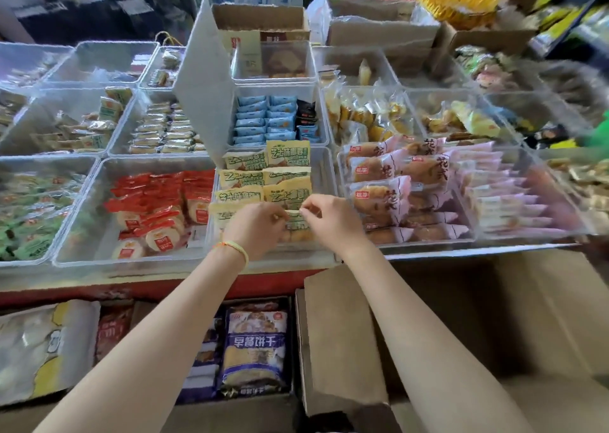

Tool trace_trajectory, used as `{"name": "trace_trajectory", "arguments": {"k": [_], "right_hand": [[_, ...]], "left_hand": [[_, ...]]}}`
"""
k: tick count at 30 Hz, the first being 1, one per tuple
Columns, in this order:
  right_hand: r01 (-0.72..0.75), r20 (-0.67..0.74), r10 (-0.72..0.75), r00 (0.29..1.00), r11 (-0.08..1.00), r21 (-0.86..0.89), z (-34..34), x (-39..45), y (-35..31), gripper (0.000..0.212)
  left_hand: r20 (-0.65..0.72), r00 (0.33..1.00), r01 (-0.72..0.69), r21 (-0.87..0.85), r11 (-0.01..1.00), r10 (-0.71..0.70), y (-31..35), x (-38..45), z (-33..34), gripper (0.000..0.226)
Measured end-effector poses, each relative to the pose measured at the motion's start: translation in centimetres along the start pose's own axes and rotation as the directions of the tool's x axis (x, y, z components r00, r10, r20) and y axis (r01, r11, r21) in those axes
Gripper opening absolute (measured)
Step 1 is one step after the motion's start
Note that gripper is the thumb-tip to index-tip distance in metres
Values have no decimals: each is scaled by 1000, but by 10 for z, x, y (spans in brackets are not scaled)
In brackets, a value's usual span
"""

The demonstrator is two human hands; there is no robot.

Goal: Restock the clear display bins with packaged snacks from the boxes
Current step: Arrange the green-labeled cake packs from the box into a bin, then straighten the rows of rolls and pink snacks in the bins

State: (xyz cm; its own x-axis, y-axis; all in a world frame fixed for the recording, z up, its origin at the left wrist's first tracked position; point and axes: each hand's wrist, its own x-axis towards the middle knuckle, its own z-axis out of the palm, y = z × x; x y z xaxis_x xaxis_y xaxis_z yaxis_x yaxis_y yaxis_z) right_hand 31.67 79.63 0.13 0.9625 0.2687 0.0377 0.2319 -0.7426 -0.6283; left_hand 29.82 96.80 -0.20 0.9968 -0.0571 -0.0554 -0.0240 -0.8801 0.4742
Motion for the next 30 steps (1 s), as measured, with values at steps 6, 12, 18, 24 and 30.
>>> {"name": "trace_trajectory", "arguments": {"k": [6, 12, 18, 24, 30], "right_hand": [[-161, -98, 153, 983, 984, -79, -62, -73, 14, 18], [-286, -210, 268, 940, 956, -62, -125, -85, 41, 21], [-278, -114, 266, 957, 955, -105, -150, -51, 84, 25], [-262, 64, 269, 961, 961, -92, -156, 5, 144, 19], [-207, 158, 213, 964, 977, -56, -146, 41, 181, 37]], "left_hand": [[61, 990, -115, -188, 975, 129, 52, -14, 19, 20], [63, 987, -127, -245, 961, 147, 100, -29, 21, 20], [42, 998, -43, -193, 980, 52, 129, 1, 37, 21], [48, 996, 78, -168, 983, -71, 163, 38, 71, 21], [69, 977, 210, -124, 970, -203, 171, 70, 103, 45]]}}
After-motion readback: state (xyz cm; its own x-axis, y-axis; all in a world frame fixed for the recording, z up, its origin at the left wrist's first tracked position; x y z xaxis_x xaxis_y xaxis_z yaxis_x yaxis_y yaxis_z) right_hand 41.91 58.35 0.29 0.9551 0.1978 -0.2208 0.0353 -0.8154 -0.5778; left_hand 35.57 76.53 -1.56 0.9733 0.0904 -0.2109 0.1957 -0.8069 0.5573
